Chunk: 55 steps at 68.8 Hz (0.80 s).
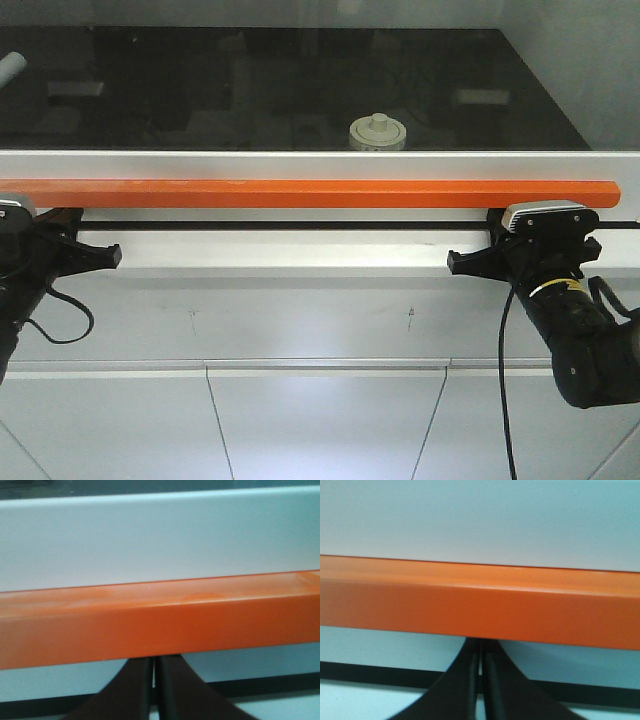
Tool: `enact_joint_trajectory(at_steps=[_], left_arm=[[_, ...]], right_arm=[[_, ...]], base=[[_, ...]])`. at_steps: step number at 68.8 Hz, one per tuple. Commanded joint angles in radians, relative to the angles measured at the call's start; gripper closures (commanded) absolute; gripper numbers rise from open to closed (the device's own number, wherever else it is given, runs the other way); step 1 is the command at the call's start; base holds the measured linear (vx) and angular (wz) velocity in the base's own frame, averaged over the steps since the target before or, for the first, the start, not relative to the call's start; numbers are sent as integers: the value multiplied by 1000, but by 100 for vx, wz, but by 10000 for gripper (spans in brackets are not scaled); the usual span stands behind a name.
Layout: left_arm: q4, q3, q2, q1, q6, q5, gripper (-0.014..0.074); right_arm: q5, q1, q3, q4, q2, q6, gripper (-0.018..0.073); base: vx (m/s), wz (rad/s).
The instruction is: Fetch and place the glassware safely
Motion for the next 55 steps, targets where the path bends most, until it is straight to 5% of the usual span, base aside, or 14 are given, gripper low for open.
enact_joint_trajectory(at_steps=[1, 55], left_arm=[[0, -39, -44, -3, -2, -104, 597], [-3, -40, -121, -3, -2, -114, 597]], right_arm=[[-127, -1, -31, -7, -41, 2, 560], [-137, -1, -31, -9, -97, -28, 560]], base=[[0, 0], [0, 0]])
